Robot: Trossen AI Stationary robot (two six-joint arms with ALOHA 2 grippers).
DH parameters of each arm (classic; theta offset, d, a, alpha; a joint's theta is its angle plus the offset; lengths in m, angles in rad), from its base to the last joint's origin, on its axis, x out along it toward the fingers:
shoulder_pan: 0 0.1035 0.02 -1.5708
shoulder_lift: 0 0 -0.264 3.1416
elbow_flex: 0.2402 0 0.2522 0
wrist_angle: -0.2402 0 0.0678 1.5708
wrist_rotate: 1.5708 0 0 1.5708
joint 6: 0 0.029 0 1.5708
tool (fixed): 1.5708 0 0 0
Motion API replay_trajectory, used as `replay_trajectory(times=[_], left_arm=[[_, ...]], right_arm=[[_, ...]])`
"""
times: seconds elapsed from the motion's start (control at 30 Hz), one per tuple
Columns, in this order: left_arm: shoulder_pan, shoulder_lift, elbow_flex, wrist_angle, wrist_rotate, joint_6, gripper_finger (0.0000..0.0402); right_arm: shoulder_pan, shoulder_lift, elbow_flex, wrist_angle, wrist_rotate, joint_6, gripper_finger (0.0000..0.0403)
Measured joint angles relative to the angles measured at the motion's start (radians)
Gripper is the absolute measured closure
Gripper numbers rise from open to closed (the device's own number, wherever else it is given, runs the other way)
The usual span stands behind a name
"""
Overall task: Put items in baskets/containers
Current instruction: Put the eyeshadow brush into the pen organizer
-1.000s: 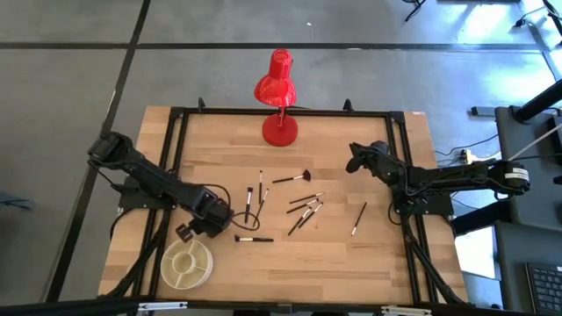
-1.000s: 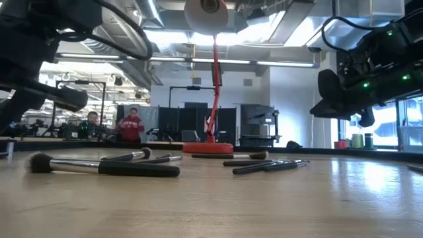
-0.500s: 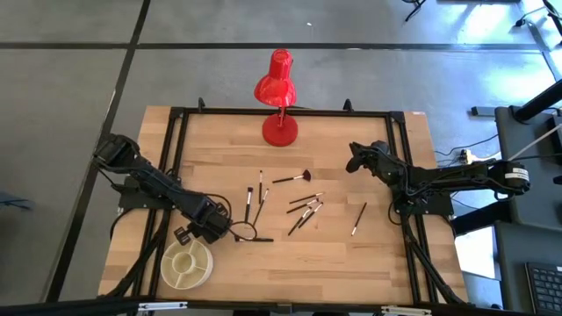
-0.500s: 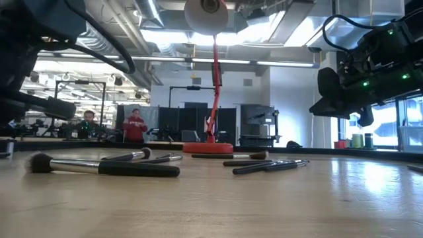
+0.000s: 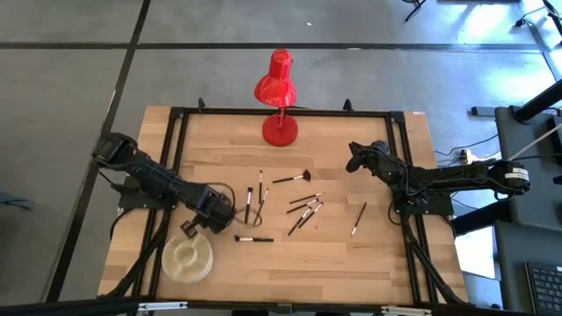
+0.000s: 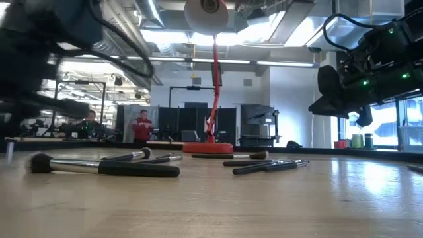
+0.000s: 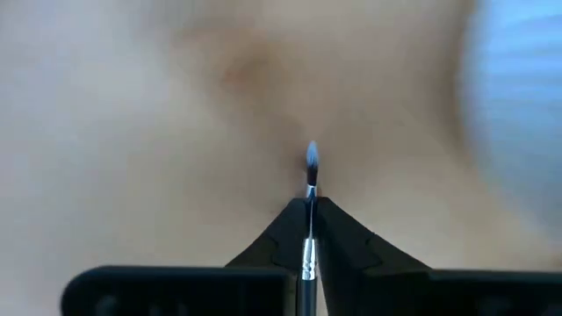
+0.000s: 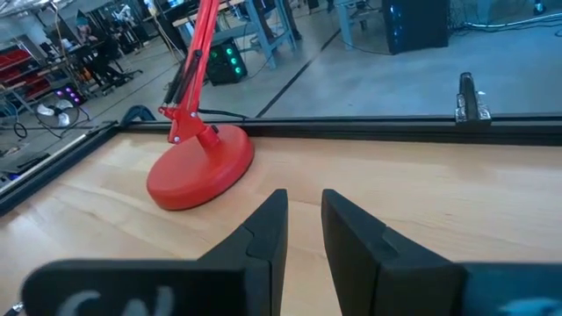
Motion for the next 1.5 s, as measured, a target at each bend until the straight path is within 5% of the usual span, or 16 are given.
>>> replay_trajectory(times=[0.17, 0.4, 0.6, 0.7, 0.9, 1.17, 1.5], left_arm=[[0.041, -0.101, 0.014, -0.030, -0.169, -0.136, 0.0384], [0.042, -0.260, 0.018, -0.033, -0.274, -0.203, 0.0381], [0.041, -0.398, 0.079, -0.082, -0.410, -0.566, 0.0383], [0.041, -0.459, 0.160, -0.134, -0.390, -0.798, 0.0383], [-0.040, -0.567, 0.226, -0.101, -0.118, -1.093, 0.0384], [-0.353, -0.594, 0.104, -0.100, -0.164, -1.442, 0.0384], [-0.396, -0.632, 0.138, -0.075, -0.339, -1.690, 0.0384]], right_arm=[[0.000, 0.000, 0.000, 0.009, -0.001, 0.013, 0.0329], [0.000, 0.000, 0.000, 0.036, -0.033, 0.015, 0.0329], [0.000, 0.000, 0.000, 0.038, -0.042, 0.015, 0.0329], [0.000, 0.000, 0.000, 0.051, -0.042, 0.013, 0.0329], [-0.001, 0.000, 0.000, 0.127, -0.018, -0.059, 0.0329], [-0.006, 0.000, 0.000, 0.179, -0.040, -0.030, 0.0329], [-0.006, -0.002, 0.000, 0.195, -0.176, 0.010, 0.0329]])
